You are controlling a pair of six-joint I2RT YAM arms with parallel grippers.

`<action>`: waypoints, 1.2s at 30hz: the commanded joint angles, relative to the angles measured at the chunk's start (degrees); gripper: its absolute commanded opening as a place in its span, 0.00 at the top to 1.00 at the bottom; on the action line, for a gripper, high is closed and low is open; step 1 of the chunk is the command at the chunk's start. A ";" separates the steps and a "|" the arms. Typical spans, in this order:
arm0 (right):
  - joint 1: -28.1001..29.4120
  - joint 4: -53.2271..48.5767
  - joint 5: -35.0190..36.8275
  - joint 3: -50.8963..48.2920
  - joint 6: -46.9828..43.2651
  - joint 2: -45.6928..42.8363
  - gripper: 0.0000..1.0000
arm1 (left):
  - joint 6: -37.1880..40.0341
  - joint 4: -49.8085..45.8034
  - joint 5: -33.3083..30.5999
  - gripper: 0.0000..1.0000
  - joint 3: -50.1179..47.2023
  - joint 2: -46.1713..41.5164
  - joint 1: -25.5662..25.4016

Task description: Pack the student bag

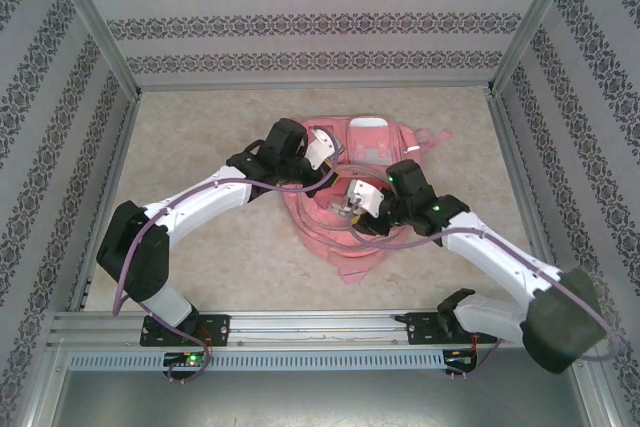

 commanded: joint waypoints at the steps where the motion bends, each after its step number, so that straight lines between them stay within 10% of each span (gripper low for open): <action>1: 0.55 6.62 9.18 3.55 -7.01 2.72 0.64 | -0.27 1.92 4.14 1.00 0.72 -4.41 0.56; 8: 2.07 11.60 18.99 4.10 -5.47 5.60 0.41 | -0.60 2.18 5.17 1.00 -0.02 -4.53 0.55; 15: 1.77 11.41 15.22 -3.17 -0.75 -5.12 0.38 | -2.40 4.78 6.21 1.00 -0.31 -4.16 0.63; 23: -1.06 10.08 2.07 -7.05 37.95 -14.03 0.94 | -5.07 7.70 6.73 1.00 -1.28 -4.31 0.61; 29: 8.96 10.09 22.19 -9.23 76.71 -11.22 0.93 | -6.65 9.02 7.60 1.00 -1.49 -3.74 0.58; 36: 11.42 10.47 27.60 -5.18 87.72 -0.80 0.90 | -7.76 11.46 9.12 1.00 -2.92 -3.82 0.55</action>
